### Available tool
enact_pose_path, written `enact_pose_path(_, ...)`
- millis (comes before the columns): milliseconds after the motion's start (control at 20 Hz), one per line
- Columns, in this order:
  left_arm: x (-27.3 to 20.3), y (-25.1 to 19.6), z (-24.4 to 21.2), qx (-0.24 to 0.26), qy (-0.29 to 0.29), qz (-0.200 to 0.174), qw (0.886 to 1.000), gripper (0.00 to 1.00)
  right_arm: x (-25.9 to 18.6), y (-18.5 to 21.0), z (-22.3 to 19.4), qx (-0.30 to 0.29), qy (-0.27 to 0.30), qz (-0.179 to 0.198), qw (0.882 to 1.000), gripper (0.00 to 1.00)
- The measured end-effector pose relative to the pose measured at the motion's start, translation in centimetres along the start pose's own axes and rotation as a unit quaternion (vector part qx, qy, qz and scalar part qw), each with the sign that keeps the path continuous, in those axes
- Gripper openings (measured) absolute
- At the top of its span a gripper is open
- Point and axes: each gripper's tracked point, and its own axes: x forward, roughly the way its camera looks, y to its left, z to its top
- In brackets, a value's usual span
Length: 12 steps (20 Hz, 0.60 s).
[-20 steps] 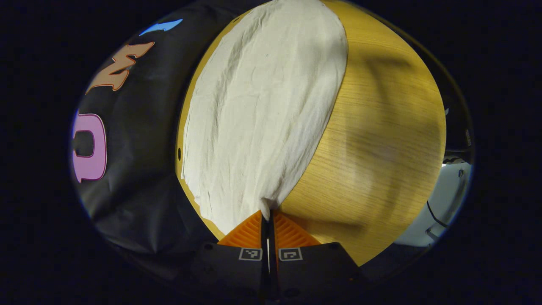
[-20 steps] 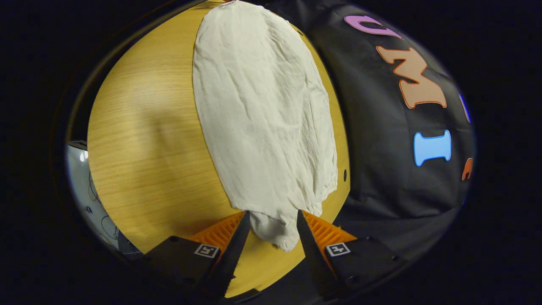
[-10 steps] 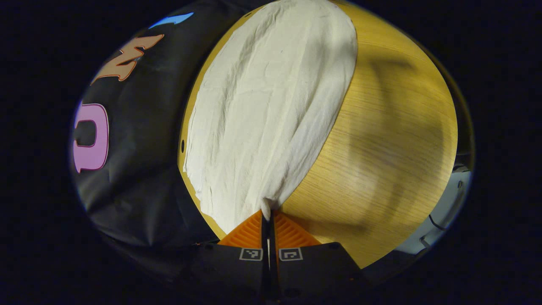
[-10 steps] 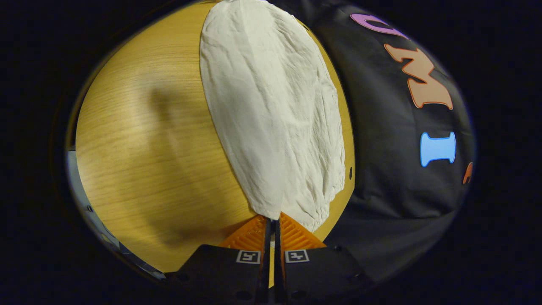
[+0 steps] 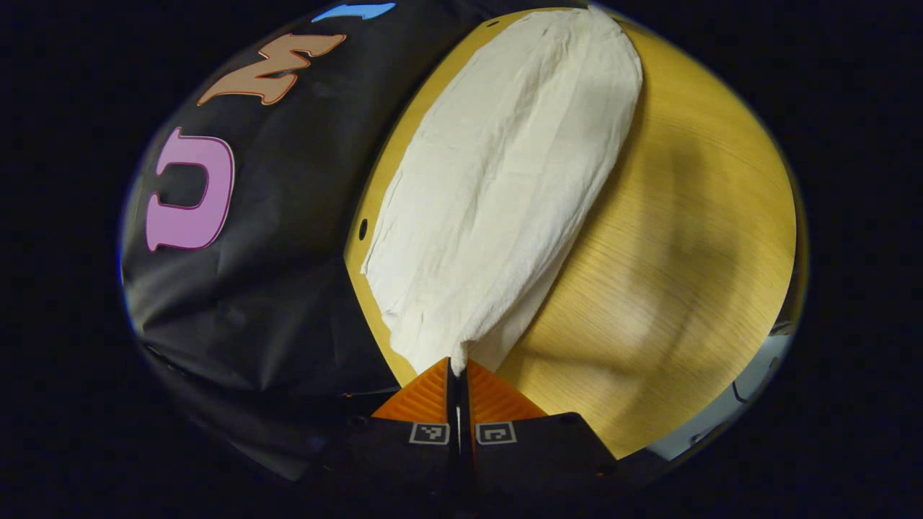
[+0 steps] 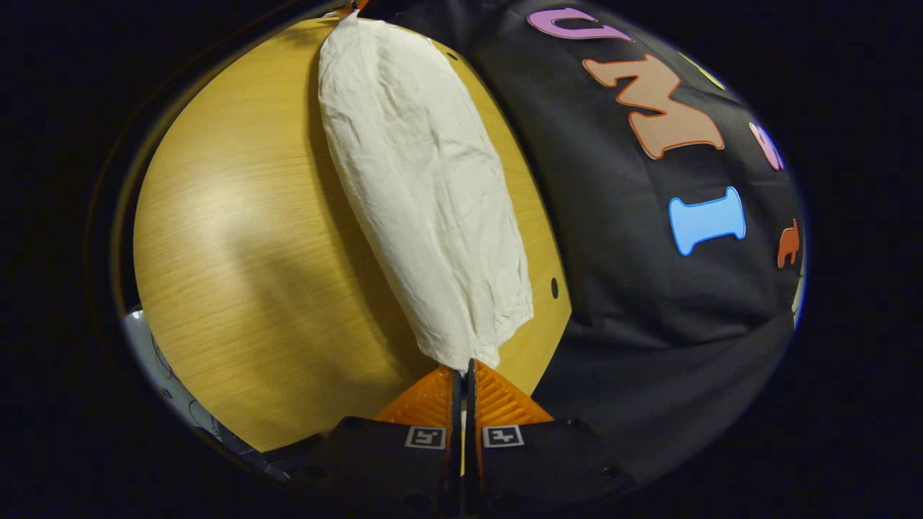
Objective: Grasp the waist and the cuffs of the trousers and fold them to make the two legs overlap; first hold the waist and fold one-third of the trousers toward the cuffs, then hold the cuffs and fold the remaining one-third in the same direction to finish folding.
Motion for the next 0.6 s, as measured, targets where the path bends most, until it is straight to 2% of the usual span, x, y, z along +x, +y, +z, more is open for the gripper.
enact_pose_path(200, 0.4, 4.5, 4.3, -0.046, -0.013, 0.046, 0.998, 0.00, 0.8, -4.3, 1.8, 0.029, -0.013, -0.038, 0.999, 0.05)
enact_pose_path(250, -1.4, 4.7, 3.7, -0.056, -0.019, 0.057, 0.997, 0.00, 0.9, -5.2, 2.3, 0.041, -0.014, -0.047, 0.998, 0.04)
enact_pose_path(300, -2.1, 7.3, 5.1, -0.064, -0.024, 0.066, 0.995, 0.00, 1.4, -6.3, 2.7, 0.054, -0.015, -0.055, 0.997, 0.05)
enact_pose_path(450, 0.6, 10.3, 6.6, -0.086, -0.038, 0.088, 0.992, 0.00, 2.5, -9.0, 4.1, 0.087, -0.009, -0.075, 0.993, 0.04)
enact_pose_path(600, 2.5, 12.4, 8.2, -0.098, -0.052, 0.094, 0.989, 0.00, 4.0, -11.5, 5.4, 0.111, 0.002, -0.098, 0.989, 0.04)
